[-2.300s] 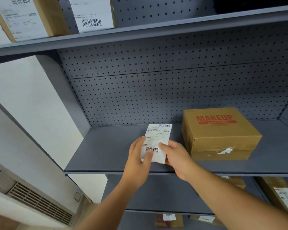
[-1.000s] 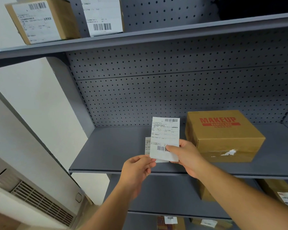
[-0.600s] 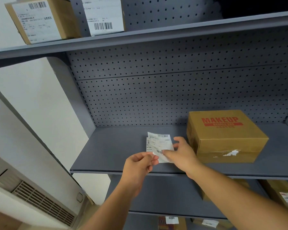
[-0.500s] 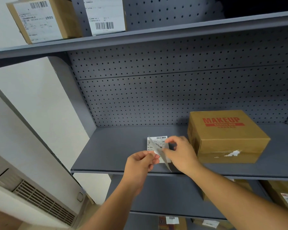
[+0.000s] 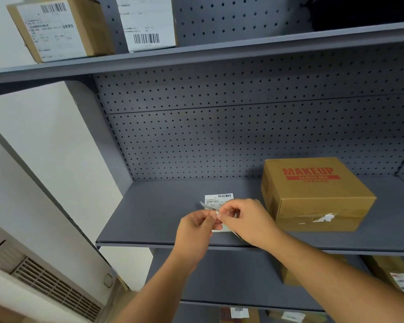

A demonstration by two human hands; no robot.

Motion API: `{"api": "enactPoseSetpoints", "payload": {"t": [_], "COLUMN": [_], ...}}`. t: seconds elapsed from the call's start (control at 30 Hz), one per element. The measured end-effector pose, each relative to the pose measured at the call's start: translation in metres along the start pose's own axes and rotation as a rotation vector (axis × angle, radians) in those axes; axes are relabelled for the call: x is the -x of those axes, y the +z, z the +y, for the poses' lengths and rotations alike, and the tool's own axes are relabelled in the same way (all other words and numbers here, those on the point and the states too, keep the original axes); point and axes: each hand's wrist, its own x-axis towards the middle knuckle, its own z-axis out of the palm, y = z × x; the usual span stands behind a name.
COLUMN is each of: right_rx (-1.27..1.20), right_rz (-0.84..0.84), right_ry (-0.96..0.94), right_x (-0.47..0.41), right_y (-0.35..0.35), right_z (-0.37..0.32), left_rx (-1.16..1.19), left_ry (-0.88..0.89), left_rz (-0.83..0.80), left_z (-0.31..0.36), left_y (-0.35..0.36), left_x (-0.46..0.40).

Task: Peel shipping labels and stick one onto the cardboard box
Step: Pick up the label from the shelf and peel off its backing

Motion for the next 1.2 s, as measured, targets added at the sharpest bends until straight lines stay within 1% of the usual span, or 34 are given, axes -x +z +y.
{"api": "enactPoseSetpoints", "payload": {"t": [0.17,0.33,0.53,0.67,0.83,1.0,1.2], "right_rx": [0.013,-0.103,-0.227,-0.243,-0.176,-0.146,-0.01], "right_rz": [0.015,0.029,0.152,0.195,0.268,0.342,0.38], "right_ry": [0.002,0.119,0.231,0.271,0.217,0.186,0.11], "right_x": [-0.003,-0.006,-0.015,-0.023,-0.029,-0.035,-0.041], "right_y": [-0.001,-0.001,-0.012,-0.023,-0.047,-0.076,-0.108], "right_z": [0.0,0.0,0.002,0.0,-0.006,-0.013,-0.022], "left_rx": [0.008,0.009,-0.022,-0.077,-0.151,-0.152,-0.232], "left_ry": [0.012,-0.007,-0.043,-0.067,-0.107,-0.148,-0.215], "left_rz": [0.022,0.02,0.062,0.08,0.09,0.088,0.066], "left_z": [0.001,0.0,-0.007,-0.01,-0.009,-0.012,-0.015], "left_y": [0.001,0.001,-0.005,-0.008,-0.011,-0.017,-0.019], "left_x": [-0.003,-0.006,-0.013,-0.022,-0.031,-0.044,-0.062]}}
